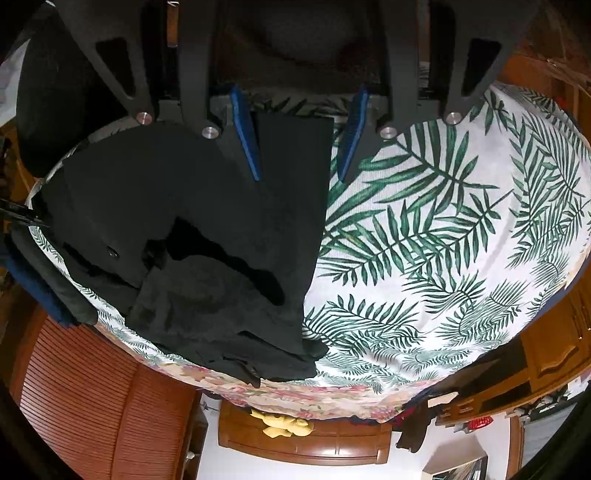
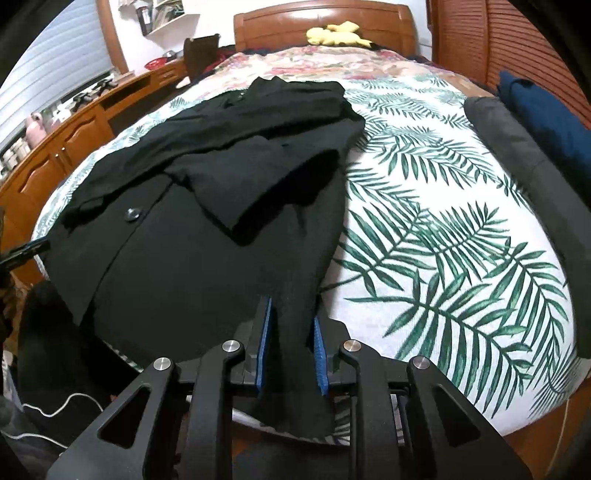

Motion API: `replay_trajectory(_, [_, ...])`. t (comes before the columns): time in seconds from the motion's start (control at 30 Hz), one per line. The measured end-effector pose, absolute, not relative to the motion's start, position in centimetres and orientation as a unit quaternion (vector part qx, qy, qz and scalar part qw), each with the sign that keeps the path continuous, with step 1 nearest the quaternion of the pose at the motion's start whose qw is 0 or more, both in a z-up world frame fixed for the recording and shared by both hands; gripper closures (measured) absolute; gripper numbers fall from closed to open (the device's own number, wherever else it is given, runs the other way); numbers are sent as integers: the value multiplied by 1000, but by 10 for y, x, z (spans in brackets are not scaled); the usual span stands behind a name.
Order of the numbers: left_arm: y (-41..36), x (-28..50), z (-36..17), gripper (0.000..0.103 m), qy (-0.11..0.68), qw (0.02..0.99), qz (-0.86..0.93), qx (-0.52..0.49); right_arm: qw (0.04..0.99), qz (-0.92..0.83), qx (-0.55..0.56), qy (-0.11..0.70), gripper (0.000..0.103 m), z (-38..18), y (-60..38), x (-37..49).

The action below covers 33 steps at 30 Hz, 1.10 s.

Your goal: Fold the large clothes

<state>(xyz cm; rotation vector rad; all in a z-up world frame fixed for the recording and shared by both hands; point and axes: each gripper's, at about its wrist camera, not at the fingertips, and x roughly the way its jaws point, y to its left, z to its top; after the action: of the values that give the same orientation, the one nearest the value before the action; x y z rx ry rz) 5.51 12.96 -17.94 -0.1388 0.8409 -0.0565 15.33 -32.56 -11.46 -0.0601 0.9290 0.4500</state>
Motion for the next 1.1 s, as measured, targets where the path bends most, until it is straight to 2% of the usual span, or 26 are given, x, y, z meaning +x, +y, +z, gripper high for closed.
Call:
replay_trajectory(0.23, [130, 48, -183, 62, 408, 910, -29, -73, 870, 212, -37, 443, 84, -117, -324, 151])
replay_trajectory(0.27, [130, 46, -183, 64, 404, 911, -28, -76, 870, 212, -37, 443, 84, -117, -323, 151])
replay_trajectory(0.33, [129, 43, -180, 84, 391, 917, -25, -79, 870, 213, -41, 443, 84, -117, -322, 152])
replay_trajectory(0.37, [128, 41, -177, 87, 384, 920, -23, -76, 870, 214, -42, 442, 84, -115, -322, 153])
replay_trajectory(0.4, [127, 40, -172, 96, 376, 923, -22, -74, 872, 214, -45, 439, 88, -113, -322, 153])
replay_trajectory(0.43, [126, 40, -168, 99, 372, 925, -24, -76, 873, 215, -46, 436, 92, -110, -322, 154])
replay_trajectory(0.47, [125, 39, -162, 100, 365, 928, -25, -77, 874, 217, -46, 432, 97, -106, -322, 154])
replay_trajectory(0.57, [119, 37, -135, 101, 336, 939, -28, -68, 891, 225, -44, 392, 100, -78, -322, 152])
replay_trajectory(0.93, [106, 34, 0, 102, 210, 975, -38, -57, 934, 251, -29, 252, 102, 51, -309, 142])
replay_trajectory(1.1, [90, 31, 68, 102, 146, 989, -35, -8, 946, 259, -45, 189, 102, 112, -306, 118])
